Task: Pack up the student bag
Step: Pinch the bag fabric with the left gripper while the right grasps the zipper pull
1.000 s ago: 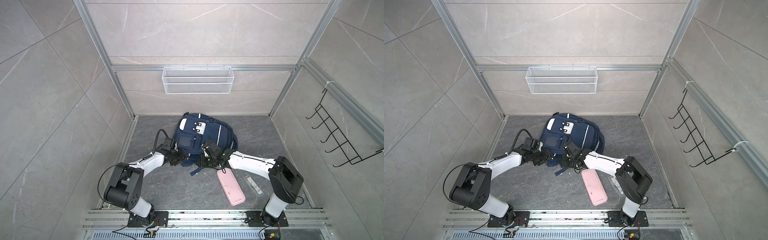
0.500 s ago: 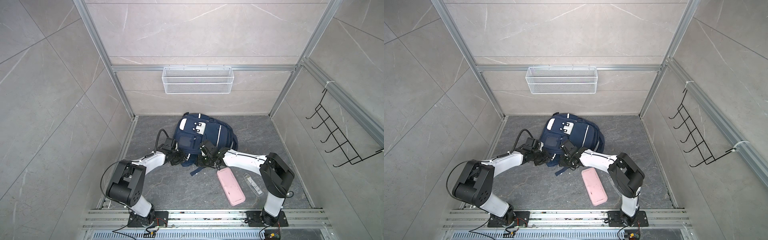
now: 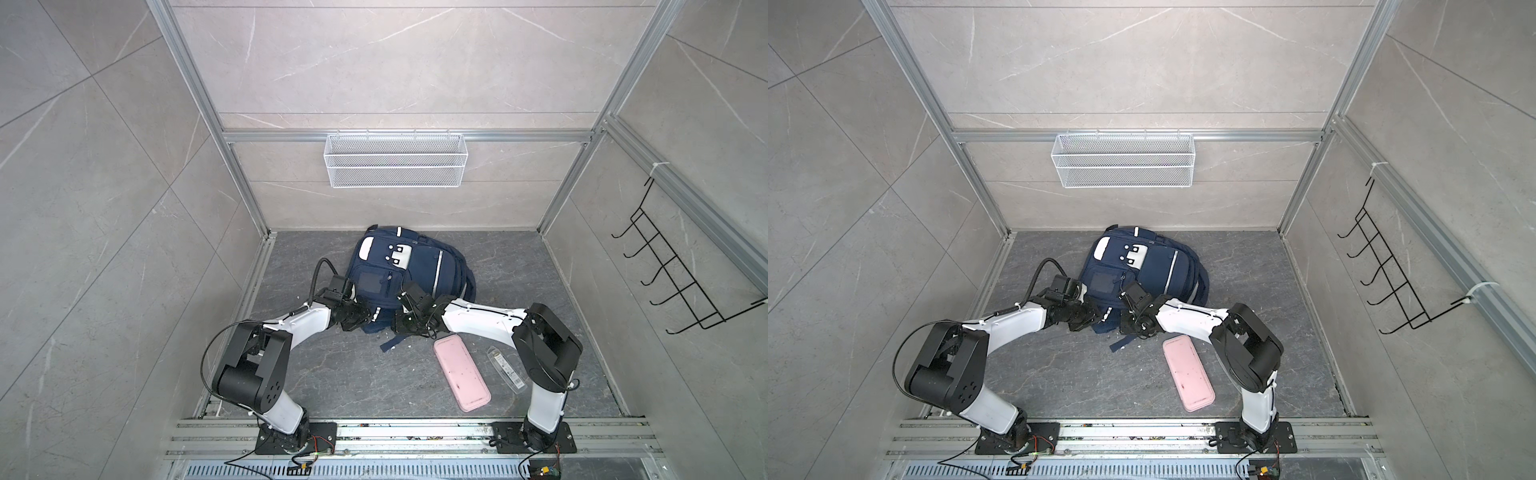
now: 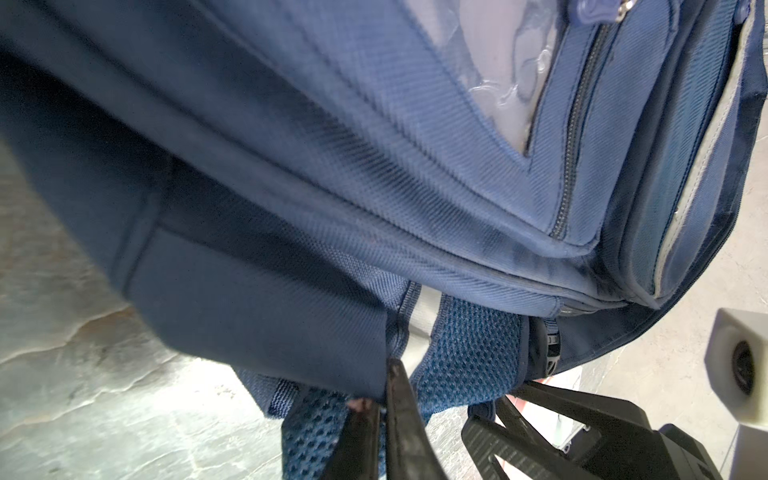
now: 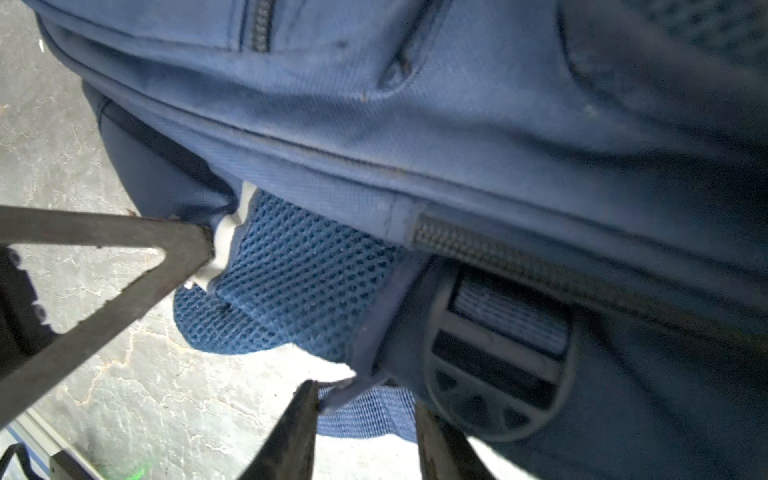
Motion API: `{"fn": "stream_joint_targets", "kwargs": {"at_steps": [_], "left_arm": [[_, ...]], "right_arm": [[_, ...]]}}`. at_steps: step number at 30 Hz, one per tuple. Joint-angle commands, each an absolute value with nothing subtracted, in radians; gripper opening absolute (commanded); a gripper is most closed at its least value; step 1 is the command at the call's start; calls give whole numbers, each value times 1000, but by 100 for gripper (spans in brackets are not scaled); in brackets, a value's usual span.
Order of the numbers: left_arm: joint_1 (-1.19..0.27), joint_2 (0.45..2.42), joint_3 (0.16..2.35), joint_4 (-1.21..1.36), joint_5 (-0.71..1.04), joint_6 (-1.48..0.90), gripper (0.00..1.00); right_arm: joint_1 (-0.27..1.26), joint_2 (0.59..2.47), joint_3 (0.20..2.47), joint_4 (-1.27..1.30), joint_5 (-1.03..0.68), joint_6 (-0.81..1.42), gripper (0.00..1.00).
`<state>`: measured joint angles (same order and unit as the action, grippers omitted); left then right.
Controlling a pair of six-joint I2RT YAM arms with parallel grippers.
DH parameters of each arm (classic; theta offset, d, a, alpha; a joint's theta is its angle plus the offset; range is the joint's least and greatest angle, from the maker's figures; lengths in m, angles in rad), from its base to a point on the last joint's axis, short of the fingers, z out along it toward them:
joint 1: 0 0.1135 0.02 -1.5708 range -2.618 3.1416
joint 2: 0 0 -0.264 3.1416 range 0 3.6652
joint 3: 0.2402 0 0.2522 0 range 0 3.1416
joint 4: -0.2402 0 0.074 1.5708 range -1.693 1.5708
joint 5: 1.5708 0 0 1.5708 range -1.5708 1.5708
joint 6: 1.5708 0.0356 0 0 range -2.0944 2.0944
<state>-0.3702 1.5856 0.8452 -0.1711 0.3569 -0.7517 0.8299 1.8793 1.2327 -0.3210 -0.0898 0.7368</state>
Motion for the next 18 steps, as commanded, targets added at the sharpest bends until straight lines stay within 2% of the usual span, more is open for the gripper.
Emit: {"fn": "stream_joint_targets", "kwargs": {"at_steps": [1, 8, 18], "left_arm": [[-363, 1563, 870, -179, 359, -741, 7], [-362, 1560, 877, -192, 353, -734, 6], [-358, 1560, 889, -205, 348, -727, 6]], "right_arm": [[836, 1895, 1255, -352, -56, 724, 36], [841, 1860, 1237, -376, -21, 717, 23], [849, 1829, 1242, -439, 25, 684, 12]]}}
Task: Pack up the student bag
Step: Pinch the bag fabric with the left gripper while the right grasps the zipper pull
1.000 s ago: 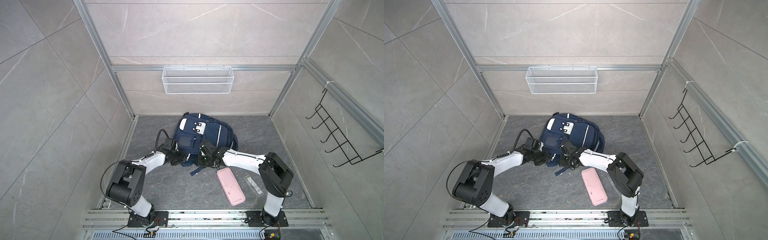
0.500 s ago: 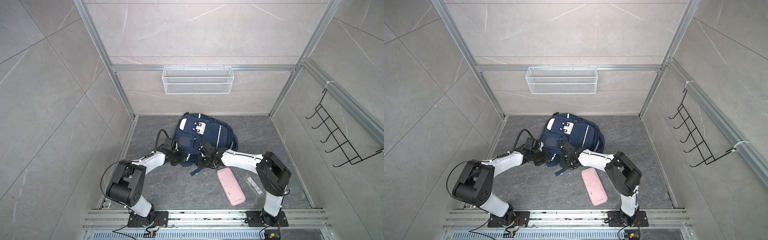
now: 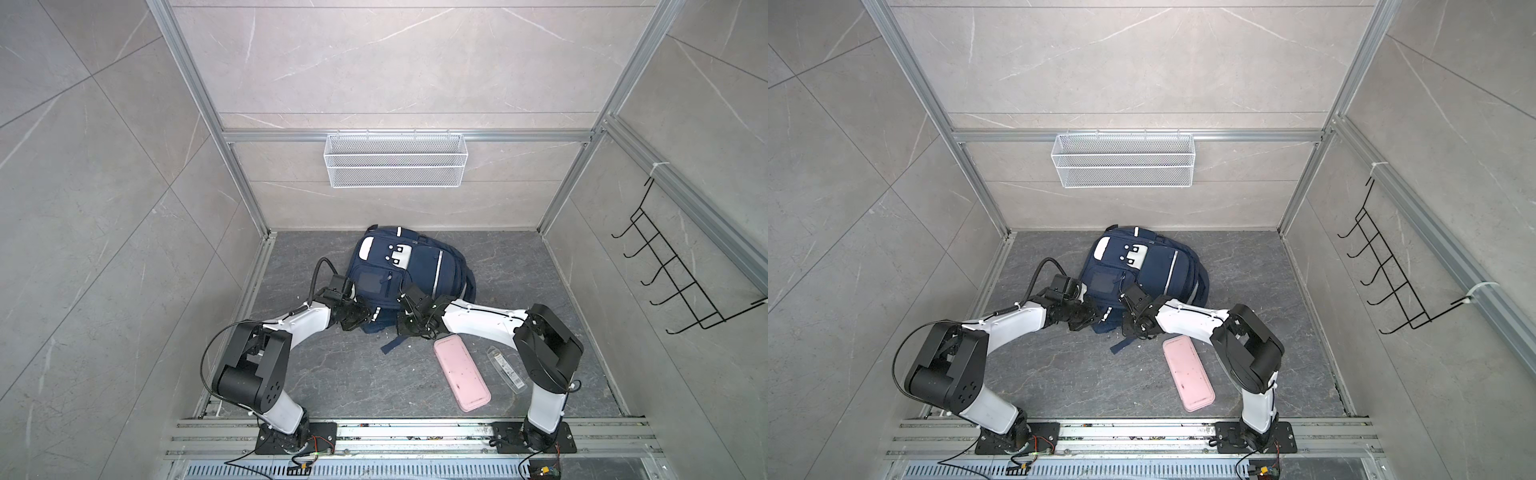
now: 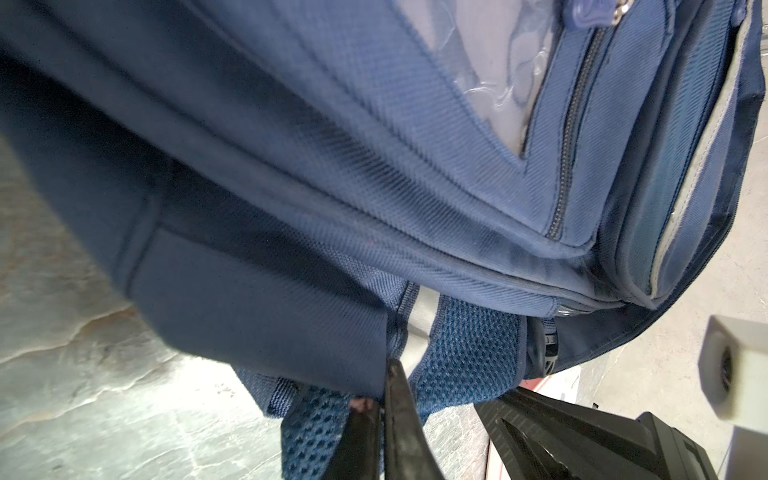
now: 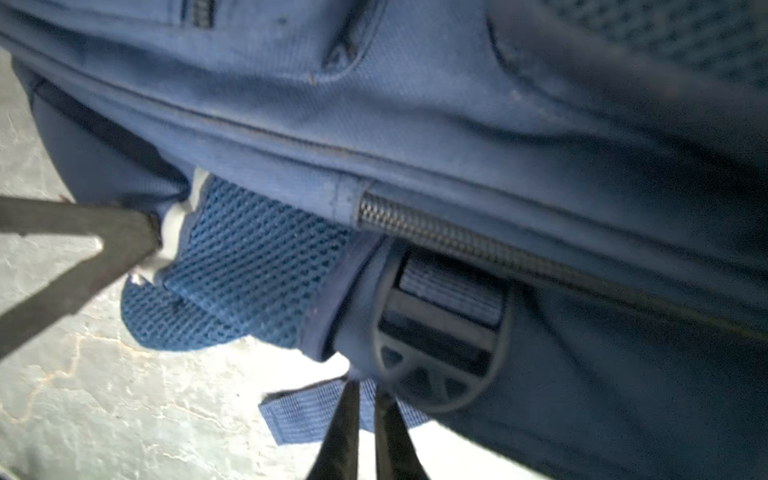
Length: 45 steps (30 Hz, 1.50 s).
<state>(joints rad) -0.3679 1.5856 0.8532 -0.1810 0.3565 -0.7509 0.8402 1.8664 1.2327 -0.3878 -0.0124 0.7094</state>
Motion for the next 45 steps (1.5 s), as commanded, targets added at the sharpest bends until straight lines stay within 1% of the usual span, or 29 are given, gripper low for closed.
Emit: {"fn": "stream_joint_targets", "kwargs": {"at_steps": [1, 2, 6, 7, 9, 15, 26, 35, 36, 37, 39, 45], "left_arm": [[-356, 1562, 890, -207, 348, -727, 6], [-356, 1563, 892, -207, 348, -724, 6], [-356, 1568, 895, -206, 354, -725, 6], [-356, 1569, 895, -206, 353, -725, 6], [-356, 1571, 896, -206, 354, -724, 6], [-356, 1572, 905, -218, 356, -720, 6], [-356, 1565, 914, -232, 356, -716, 6], [-352, 1568, 915, -242, 348, -708, 6], [-350, 1569, 917, -245, 348, -703, 6], [-347, 1570, 922, -251, 347, -696, 6], [-340, 1574, 933, -263, 341, -684, 5], [-303, 1575, 943, -271, 339, -670, 5]], "right_arm": [[851, 1830, 1241, -442, 29, 681, 12], [850, 1833, 1242, -443, 30, 677, 14], [861, 1844, 1258, -437, 24, 668, 31], [866, 1850, 1265, -439, 28, 665, 33], [873, 1868, 1280, -443, 36, 663, 36], [879, 1930, 1320, -452, 68, 658, 38], [895, 2011, 1359, -458, 136, 635, 31], [917, 2018, 1346, -448, 169, 629, 16], [919, 2009, 1343, -451, 171, 629, 13], [923, 1999, 1339, -452, 170, 628, 9], [929, 1968, 1324, -451, 170, 626, 5], [933, 1880, 1298, -476, 152, 617, 0]]}}
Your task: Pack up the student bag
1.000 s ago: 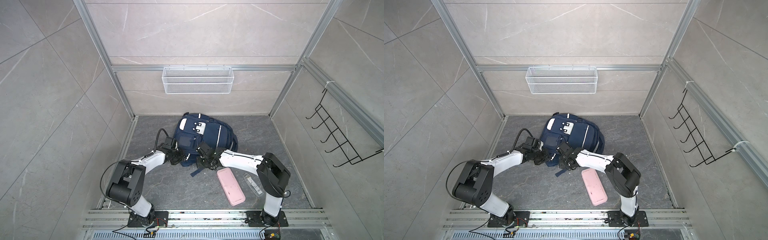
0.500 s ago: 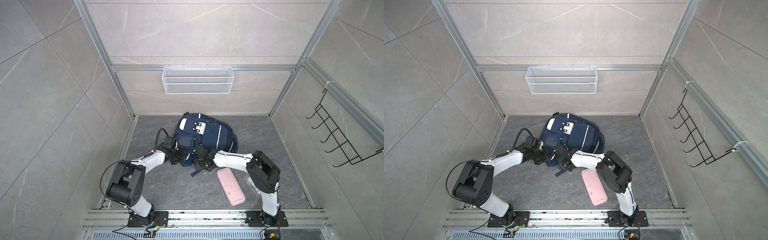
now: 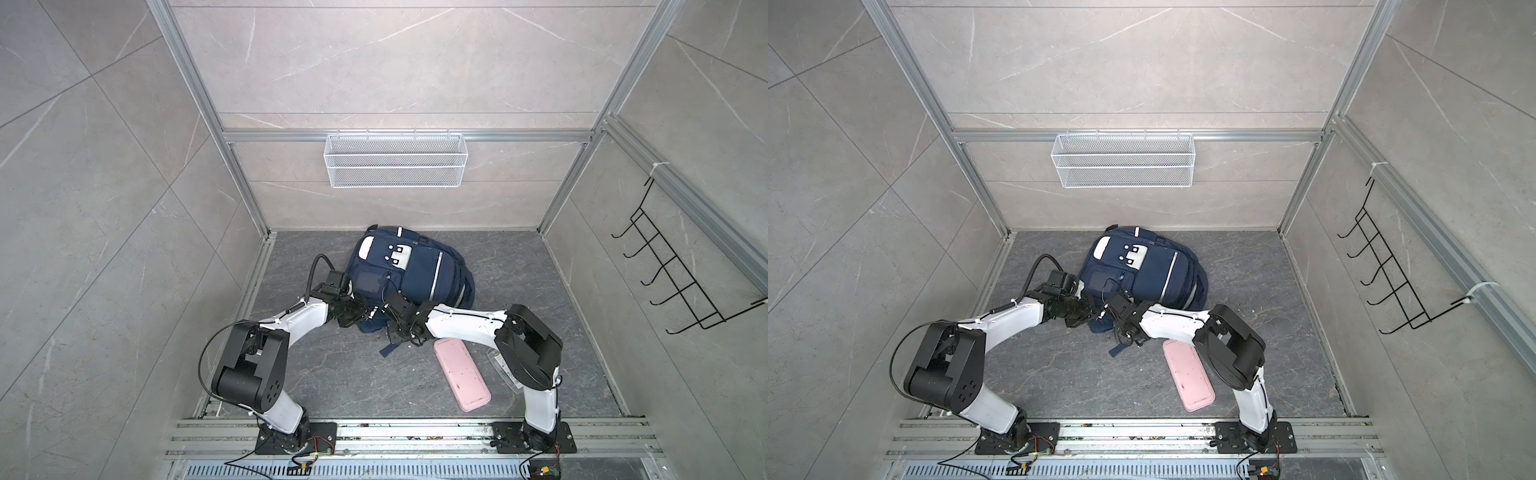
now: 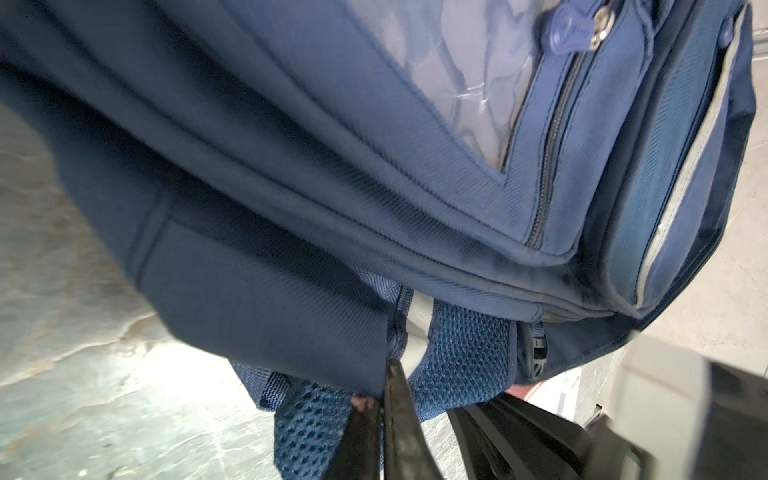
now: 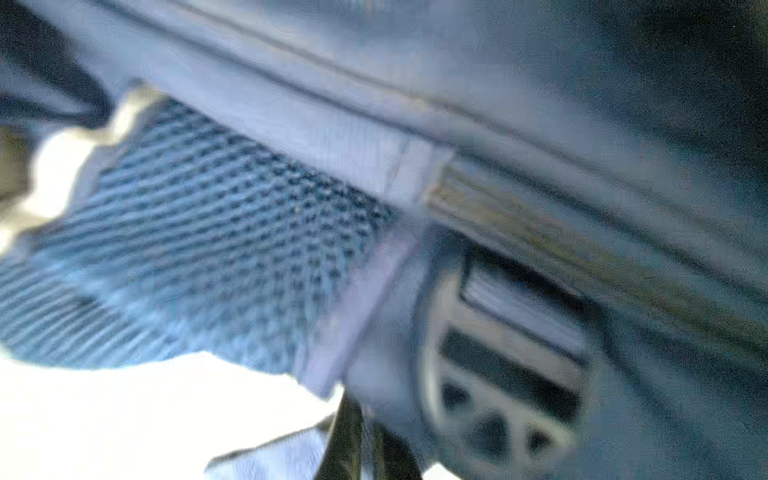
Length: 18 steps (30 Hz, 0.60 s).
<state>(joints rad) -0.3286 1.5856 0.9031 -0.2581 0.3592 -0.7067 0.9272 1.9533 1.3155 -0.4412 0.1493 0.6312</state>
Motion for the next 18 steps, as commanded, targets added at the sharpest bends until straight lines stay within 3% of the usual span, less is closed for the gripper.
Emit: {"fn": "stream_joint_targets", "kwargs": {"at_steps": [1, 18], "left_arm": [[-294, 1573, 941, -272, 341, -670, 4], [-257, 1556, 919, -267, 271, -715, 0]], "right_arm": [[933, 1866, 1293, -481, 148, 615, 0], [933, 1655, 1122, -486, 158, 649, 0]]}}
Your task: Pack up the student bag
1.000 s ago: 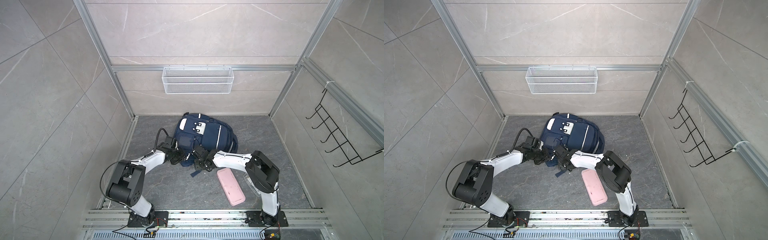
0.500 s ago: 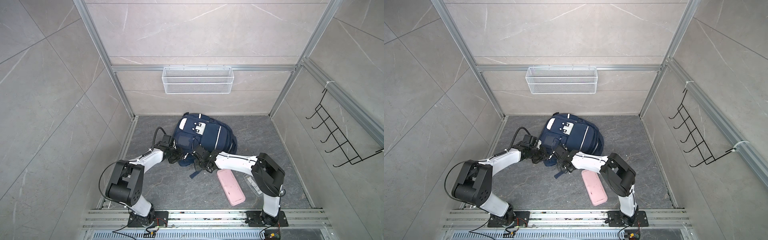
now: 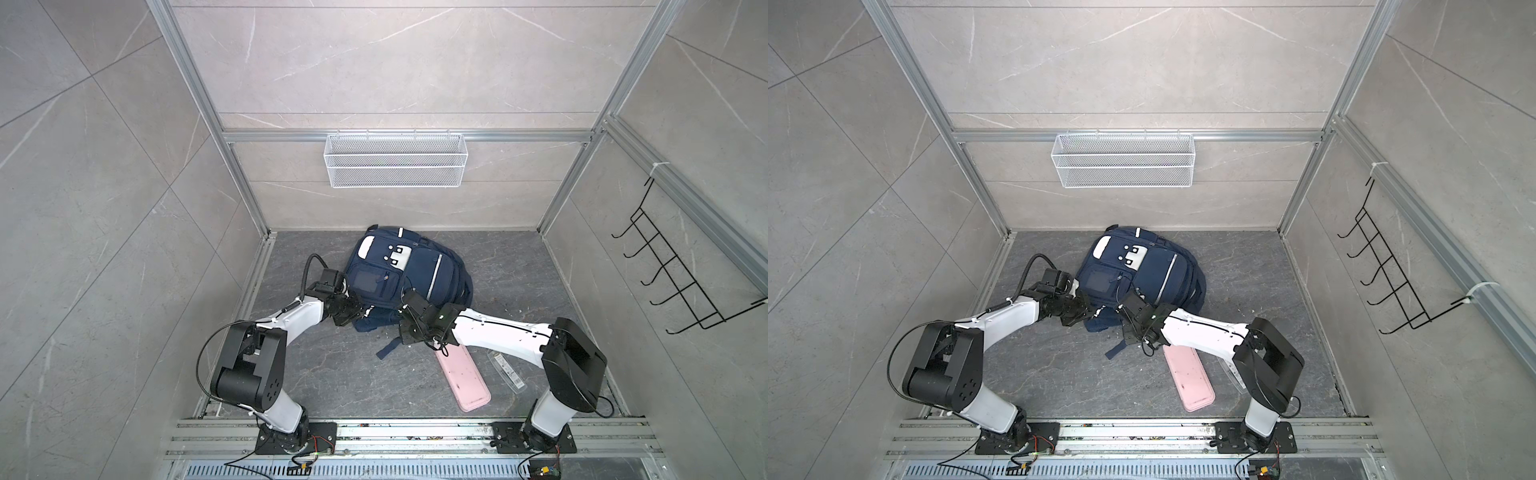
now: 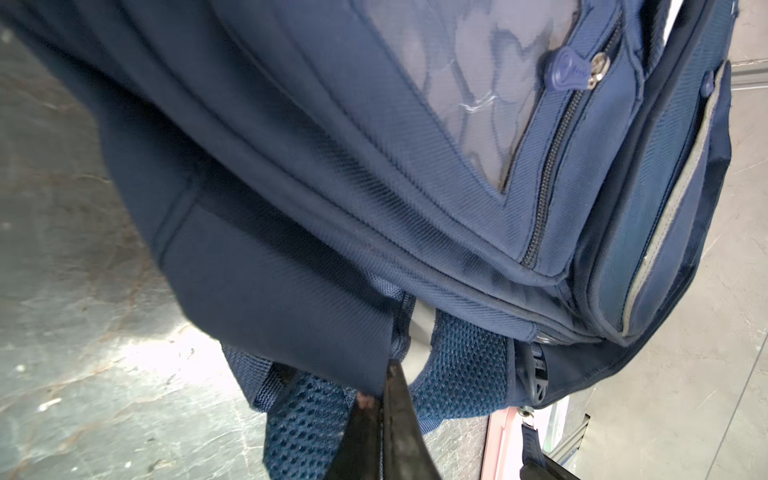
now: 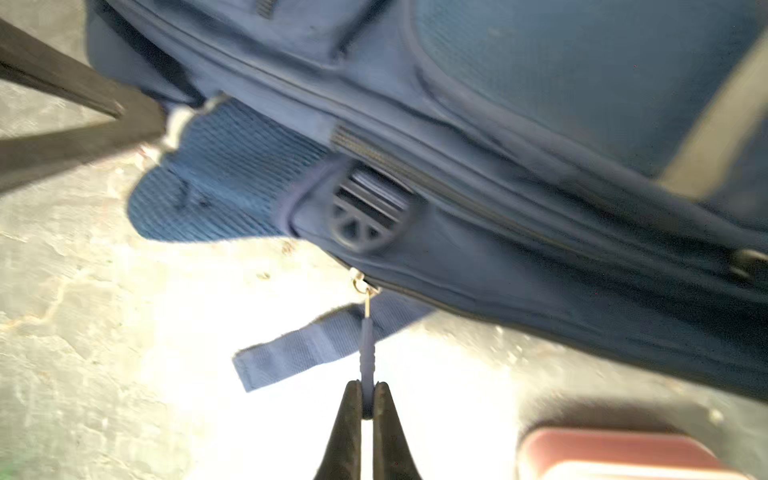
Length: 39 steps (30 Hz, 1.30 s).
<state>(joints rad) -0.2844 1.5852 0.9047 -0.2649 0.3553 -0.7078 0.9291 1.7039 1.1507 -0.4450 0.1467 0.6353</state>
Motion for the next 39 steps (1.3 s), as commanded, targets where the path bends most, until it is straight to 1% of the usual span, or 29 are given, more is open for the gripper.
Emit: {"fn": "stream_joint_targets", "kwargs": {"at_steps": [1, 7, 21, 31, 36, 39], "left_arm": [[-253, 1550, 920, -269, 266, -715, 0], [-238, 1525, 920, -281, 237, -729, 0], [-185, 1497, 902, -295, 209, -729, 1], [-125, 1488, 890, -269, 206, -753, 2], [-126, 1542, 933, -234, 243, -780, 5], [-127, 1590, 984, -233, 261, -788, 9]], "right_arm": [[932, 1647, 1116, -490, 163, 646, 0], [919, 1600, 1083, -526, 195, 632, 0], [851, 1514, 985, -568, 195, 602, 0], [708, 1409, 916, -624, 210, 547, 0], [717, 1439, 939, -590, 131, 549, 0], [759, 1484, 975, -584, 129, 554, 0]]}}
